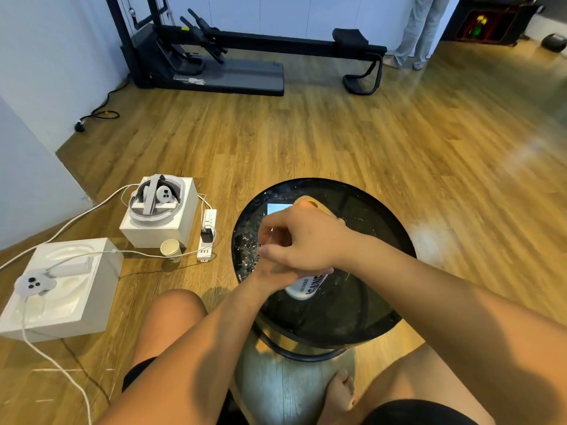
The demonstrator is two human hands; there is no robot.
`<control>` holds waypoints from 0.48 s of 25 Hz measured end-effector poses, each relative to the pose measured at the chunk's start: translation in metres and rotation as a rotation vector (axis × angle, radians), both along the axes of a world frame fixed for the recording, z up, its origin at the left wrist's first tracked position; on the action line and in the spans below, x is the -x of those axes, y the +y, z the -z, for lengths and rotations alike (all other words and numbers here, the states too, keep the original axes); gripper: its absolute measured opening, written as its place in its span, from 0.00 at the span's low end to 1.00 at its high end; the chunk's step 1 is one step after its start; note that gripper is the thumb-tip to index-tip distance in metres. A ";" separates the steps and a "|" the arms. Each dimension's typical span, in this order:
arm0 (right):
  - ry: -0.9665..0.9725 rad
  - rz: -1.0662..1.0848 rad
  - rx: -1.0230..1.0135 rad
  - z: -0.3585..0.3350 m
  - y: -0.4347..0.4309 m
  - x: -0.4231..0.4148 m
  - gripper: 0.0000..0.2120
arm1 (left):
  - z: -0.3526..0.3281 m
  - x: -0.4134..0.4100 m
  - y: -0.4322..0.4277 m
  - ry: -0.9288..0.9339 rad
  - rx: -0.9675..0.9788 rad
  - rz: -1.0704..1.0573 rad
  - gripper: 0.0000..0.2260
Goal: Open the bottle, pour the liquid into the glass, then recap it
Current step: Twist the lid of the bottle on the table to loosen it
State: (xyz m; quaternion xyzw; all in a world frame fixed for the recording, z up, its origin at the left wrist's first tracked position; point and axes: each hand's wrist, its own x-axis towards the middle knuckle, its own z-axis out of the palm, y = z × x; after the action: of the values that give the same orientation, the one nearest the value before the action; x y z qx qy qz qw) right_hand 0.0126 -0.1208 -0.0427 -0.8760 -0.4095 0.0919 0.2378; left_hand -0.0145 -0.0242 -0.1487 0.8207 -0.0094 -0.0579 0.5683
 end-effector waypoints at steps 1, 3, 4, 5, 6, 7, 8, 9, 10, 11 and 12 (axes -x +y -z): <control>-0.022 0.032 -0.123 -0.003 0.001 0.000 0.08 | -0.002 -0.001 -0.001 -0.002 -0.015 -0.003 0.42; -0.150 0.221 -0.142 -0.009 -0.002 -0.009 0.13 | -0.003 -0.005 -0.001 0.031 -0.016 -0.066 0.43; -0.196 0.349 0.036 -0.012 -0.005 -0.018 0.18 | -0.003 -0.006 -0.001 0.047 -0.027 -0.089 0.44; -0.196 0.454 0.250 -0.013 -0.010 -0.024 0.22 | -0.002 -0.006 0.000 0.041 -0.046 -0.098 0.43; -0.155 0.501 0.385 -0.009 -0.014 -0.028 0.25 | 0.000 -0.007 0.000 0.032 -0.056 -0.095 0.43; -0.120 0.497 0.430 -0.005 -0.015 -0.029 0.25 | -0.002 -0.006 0.000 0.030 -0.057 -0.093 0.42; -0.129 0.450 0.408 0.000 -0.014 -0.027 0.24 | -0.002 -0.006 0.000 0.031 -0.054 -0.090 0.41; -0.158 0.391 0.354 0.004 -0.011 -0.024 0.22 | -0.001 -0.006 0.000 0.037 -0.050 -0.089 0.39; -0.172 0.326 0.284 0.007 -0.008 -0.020 0.20 | -0.001 -0.007 -0.001 0.056 -0.040 -0.085 0.37; -0.147 0.267 0.214 0.008 -0.004 -0.015 0.19 | -0.002 -0.006 -0.001 0.069 -0.011 -0.062 0.36; -0.097 0.216 0.134 0.008 -0.001 -0.008 0.19 | -0.002 -0.005 -0.002 0.067 -0.010 -0.036 0.36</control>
State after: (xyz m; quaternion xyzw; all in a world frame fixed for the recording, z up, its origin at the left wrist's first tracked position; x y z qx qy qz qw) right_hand 0.0206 -0.1214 -0.0507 -0.9323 -0.3167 0.0505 0.1670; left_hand -0.0091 -0.0260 -0.1467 0.8213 0.0249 -0.0752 0.5650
